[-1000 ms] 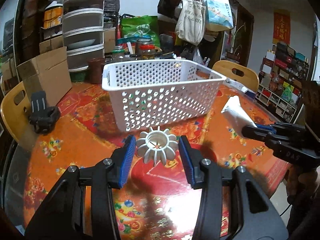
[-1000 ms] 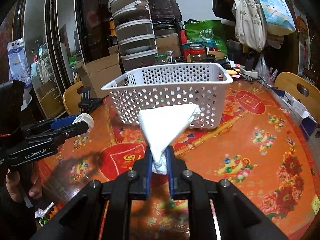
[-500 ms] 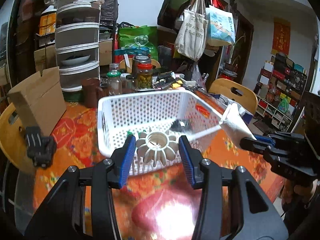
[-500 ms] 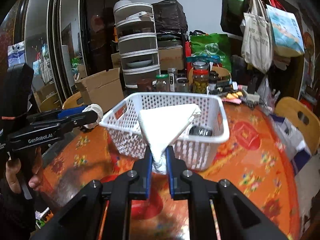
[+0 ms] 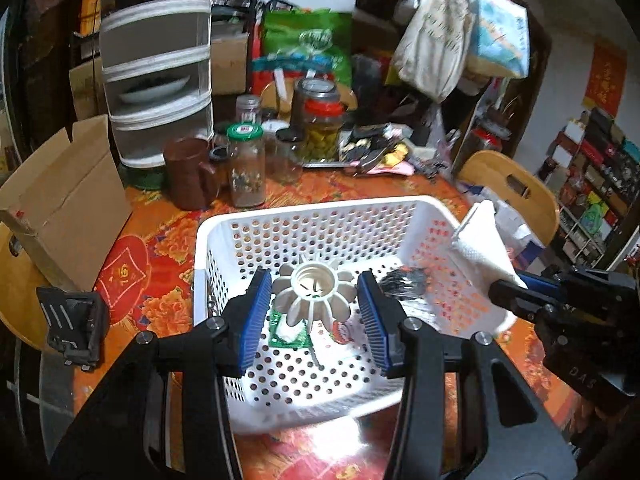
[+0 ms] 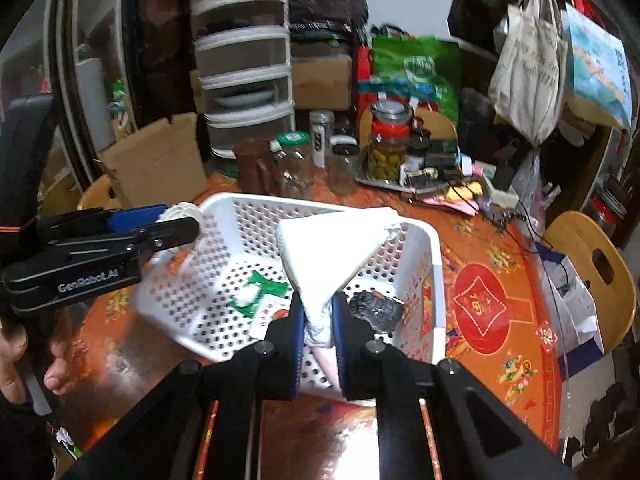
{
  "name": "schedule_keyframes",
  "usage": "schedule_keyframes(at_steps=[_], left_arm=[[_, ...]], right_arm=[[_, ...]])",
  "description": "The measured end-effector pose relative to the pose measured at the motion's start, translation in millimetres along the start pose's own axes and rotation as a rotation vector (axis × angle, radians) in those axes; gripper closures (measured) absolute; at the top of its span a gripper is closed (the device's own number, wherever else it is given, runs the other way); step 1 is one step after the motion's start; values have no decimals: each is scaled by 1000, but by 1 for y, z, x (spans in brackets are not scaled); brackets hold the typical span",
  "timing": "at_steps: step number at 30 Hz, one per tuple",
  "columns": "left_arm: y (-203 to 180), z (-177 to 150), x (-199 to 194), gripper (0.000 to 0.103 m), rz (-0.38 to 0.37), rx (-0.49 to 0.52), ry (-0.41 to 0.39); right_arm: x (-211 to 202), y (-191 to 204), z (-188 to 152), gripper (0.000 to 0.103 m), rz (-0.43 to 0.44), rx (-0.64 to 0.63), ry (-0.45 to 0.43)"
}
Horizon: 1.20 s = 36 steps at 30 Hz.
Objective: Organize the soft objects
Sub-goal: 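Lift and carry the ribbed object and white cloth over the basket with both tools, then open both tools to drop the ribbed object and white cloth into the basket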
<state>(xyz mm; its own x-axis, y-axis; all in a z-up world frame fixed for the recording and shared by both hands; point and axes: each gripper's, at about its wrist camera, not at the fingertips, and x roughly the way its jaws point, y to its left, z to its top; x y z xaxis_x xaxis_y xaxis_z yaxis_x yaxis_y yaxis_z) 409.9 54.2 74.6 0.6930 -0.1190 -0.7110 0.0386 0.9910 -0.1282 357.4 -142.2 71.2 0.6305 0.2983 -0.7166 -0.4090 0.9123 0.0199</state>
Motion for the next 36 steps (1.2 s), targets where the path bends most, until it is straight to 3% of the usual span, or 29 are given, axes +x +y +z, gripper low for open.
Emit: schedule_keyframes(at_steps=[7, 18, 26, 29, 31, 33, 36], left_arm=[[8, 3, 61, 61, 9, -30, 141], [4, -8, 131, 61, 90, 5, 337], [5, -20, 145, 60, 60, -8, 380], [8, -19, 140, 46, 44, -24, 360], [8, -18, 136, 41, 19, -34, 350], [6, -17, 128, 35, -3, -41, 334], [4, -13, 112, 23, -17, -42, 289]], right_arm=[[51, -8, 6, 91, 3, 12, 112], [110, -6, 1, 91, 5, -10, 272], [123, -9, -6, 87, 12, -13, 317], [120, -11, -6, 76, 18, -8, 306], [116, -12, -6, 54, 18, -4, 290], [110, -14, -5, 39, 22, 2, 272], [95, -17, -5, 33, 29, 7, 227]])
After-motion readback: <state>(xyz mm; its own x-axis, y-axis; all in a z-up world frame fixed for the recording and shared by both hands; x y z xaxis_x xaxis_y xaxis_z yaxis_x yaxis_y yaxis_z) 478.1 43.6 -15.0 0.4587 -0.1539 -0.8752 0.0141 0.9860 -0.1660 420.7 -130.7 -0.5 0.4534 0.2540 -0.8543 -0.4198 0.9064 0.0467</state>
